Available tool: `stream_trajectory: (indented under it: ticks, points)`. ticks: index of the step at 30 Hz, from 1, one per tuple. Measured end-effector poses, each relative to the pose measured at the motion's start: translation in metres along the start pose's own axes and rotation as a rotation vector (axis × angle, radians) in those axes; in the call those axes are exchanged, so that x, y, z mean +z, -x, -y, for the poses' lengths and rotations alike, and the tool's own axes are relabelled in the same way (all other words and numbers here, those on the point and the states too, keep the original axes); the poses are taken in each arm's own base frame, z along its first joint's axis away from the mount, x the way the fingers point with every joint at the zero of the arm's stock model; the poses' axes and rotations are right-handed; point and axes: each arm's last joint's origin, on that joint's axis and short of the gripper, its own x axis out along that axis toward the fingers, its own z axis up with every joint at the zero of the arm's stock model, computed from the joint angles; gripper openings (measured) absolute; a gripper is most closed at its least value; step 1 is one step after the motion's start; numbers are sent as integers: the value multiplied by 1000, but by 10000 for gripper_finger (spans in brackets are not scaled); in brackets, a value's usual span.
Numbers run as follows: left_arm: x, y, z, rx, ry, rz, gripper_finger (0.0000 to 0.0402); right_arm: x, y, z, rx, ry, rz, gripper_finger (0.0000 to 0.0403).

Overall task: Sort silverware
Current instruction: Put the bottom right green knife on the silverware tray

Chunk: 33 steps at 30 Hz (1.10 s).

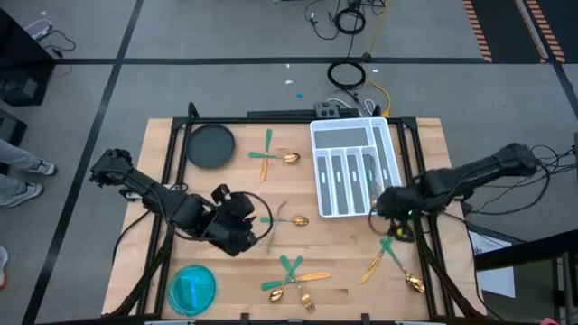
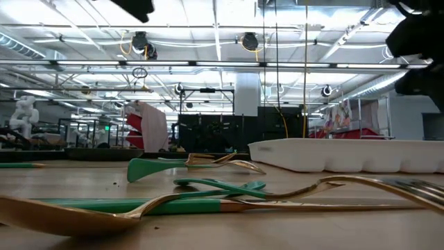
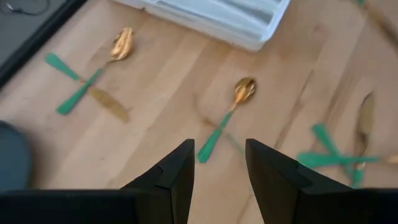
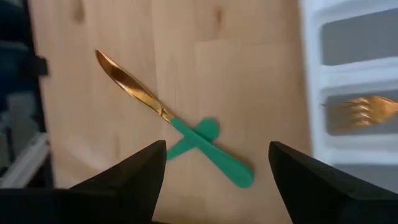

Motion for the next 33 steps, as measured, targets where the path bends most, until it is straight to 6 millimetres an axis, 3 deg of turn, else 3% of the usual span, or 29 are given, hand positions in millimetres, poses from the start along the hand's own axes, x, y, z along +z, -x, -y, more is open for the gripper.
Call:
stream_trajectory:
  ticks: [4,9,12,14,19,25,33]
  points:
    - [-9,8,0,33,-60,10,150,8,-27,-12,-50,15,-106,277]
    - [-18,17,6,46,-73,69,150,16,-59,-17,-141,-325,-205,277]
    - [-24,22,7,66,-103,87,150,15,-70,-22,-165,-393,-241,277]
    - [-28,24,8,72,-121,94,150,14,-75,-23,-199,-476,-248,277]
    - [-34,30,10,69,-129,120,150,11,-77,-23,-291,-871,-229,277]
    - [-38,34,12,71,-160,132,150,7,-79,-29,-360,-1222,-88,277]
    - [-40,35,11,78,-205,125,150,-12,-81,-47,-424,-1438,-41,277]
